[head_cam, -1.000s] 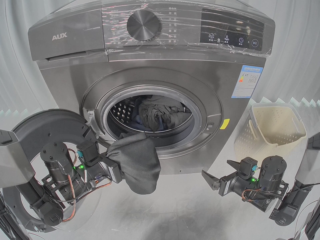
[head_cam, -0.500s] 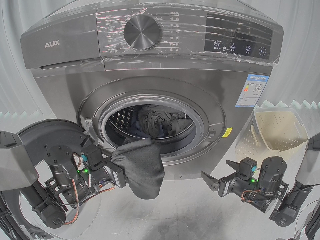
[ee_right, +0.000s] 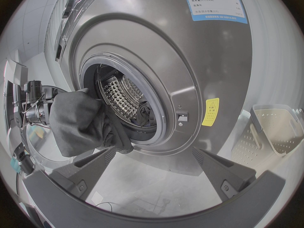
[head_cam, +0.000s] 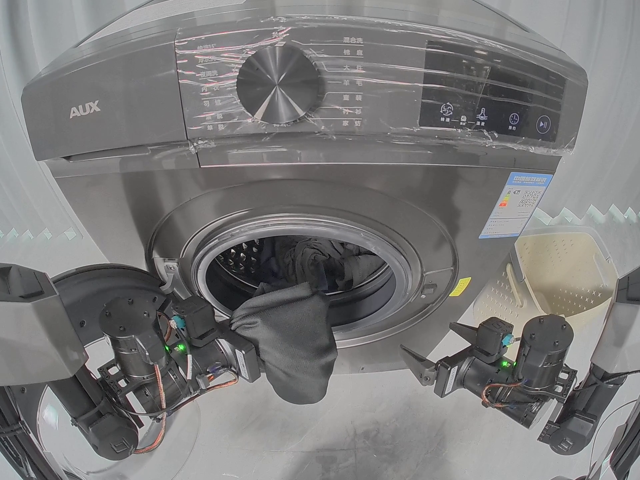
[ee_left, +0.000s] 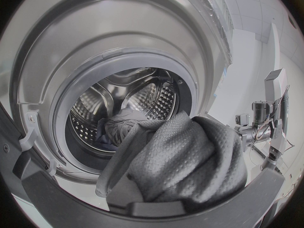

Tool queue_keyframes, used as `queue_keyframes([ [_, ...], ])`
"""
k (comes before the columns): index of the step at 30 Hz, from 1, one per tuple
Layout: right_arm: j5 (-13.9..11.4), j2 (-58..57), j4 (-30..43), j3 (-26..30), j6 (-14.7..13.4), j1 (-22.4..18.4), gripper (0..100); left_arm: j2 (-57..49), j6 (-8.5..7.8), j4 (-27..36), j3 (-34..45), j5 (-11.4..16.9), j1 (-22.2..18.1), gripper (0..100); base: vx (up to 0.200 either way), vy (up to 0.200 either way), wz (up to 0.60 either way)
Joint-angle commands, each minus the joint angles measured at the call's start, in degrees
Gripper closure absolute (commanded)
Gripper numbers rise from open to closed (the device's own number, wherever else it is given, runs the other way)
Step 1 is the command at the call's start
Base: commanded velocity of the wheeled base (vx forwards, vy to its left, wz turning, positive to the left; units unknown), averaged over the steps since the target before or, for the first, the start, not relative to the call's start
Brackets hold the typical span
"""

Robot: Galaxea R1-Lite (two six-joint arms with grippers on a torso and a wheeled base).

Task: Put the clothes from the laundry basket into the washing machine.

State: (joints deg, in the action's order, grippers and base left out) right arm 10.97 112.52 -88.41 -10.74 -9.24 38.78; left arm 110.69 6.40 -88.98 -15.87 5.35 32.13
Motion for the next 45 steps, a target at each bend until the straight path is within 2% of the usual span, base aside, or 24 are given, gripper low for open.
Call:
queue_keyframes([
  [1, 0.01, -0.55, -0.01, 0.02, 0.1, 0.16, 0, 1.19, 0.02, -0.05, -0.48, -0.87, 0.12, 100, 0.0, 0.0, 0.0],
  [6, 0.45, -1.51, -0.01, -0.25, 0.1, 2.44, 0, 1.63, 0.1, -0.05, -3.2, -2.1, 2.93, 100, 0.0, 0.0, 0.0],
  [8, 0.37, -2.04, -0.01, -0.07, 0.1, 2.88, 0, 3.39, 0.89, 0.12, -5.84, -2.1, 3.81, 100, 0.0, 0.0, 0.0],
  [10, 0.37, -2.3, 0.08, 0.19, 0.1, 2.88, 0, 6.73, 0.02, 0.03, -8.3, -2.1, 4.16, 100, 0.0, 0.0, 0.0],
  [13, 0.37, -2.92, 0.08, 0.11, 0.1, 2.79, 0, 11.04, -0.42, 0.12, -11.9, -2.28, 4.25, 100, 0.0, 0.0, 0.0],
  [18, 0.37, -3.1, 0.08, 0.28, 0.19, 2.97, 0, 17.45, 0.63, 0.03, -18.84, -2.63, 4.43, 100, 0.0, 0.0, 0.0],
  [20, 0.28, -3.1, 0.08, 0.28, 0.19, 2.97, 0, 19.3, 1.95, 0.03, -23.06, -2.71, 4.08, 100, 0.0, 0.0, 0.0],
  [22, 0.28, -3.1, 0.08, 0.28, 0.19, 2.97, 0, 19.83, 2.21, 0.03, -24.29, -2.89, 3.99, 100, 0.0, 0.0, 0.0],
  [23, 0.19, -3.1, 0.08, 0.37, 0.19, 2.88, 0, 21.67, 2.83, 0.03, -28.42, -4.74, 3.64, 100, 0.0, 0.0, 0.0],
  [25, 0.1, -3.01, 0.08, 0.37, 0.19, 2.88, 0, 23.25, 3.09, 0.12, -31.24, -6.32, 3.29, 100, 0.0, 0.0, 0.0],
  [33, 0.1, -2.66, 0.08, 0.37, 0.1, 2.88, 0, 29.85, 2.92, 0.74, -40.99, -7.02, 1.88, 100, 0.0, 0.0, 0.0],
  [35, 0.1, -2.66, 0.08, 0.37, 0.1, 2.88, 0, 29.93, 2.83, 0.74, -41.17, -7.02, 1.88, 100, 0.0, 0.0, 0.0],
  [39, 0.1, -2.48, 0.08, 0.37, 0.1, 2.97, 0, 32.83, 2.39, 2.41, -48.02, -8.87, -1.11, 100, 0.0, 0.0, 0.0],
  [41, 0.1, -2.48, 0.08, 0.37, 0.1, 2.97, 0, 33.45, 2.39, 3.9, -50.75, -10.27, -1.9, 100, 0.0, 0.0, 0.0],
  [45, 0.19, -2.39, 0.08, 0.11, 0.19, 3.06, 0, 34.5, 2.39, 7.68, -54.44, -11.24, -2.87, 100, 0.0, 0.0, 0.0],
])
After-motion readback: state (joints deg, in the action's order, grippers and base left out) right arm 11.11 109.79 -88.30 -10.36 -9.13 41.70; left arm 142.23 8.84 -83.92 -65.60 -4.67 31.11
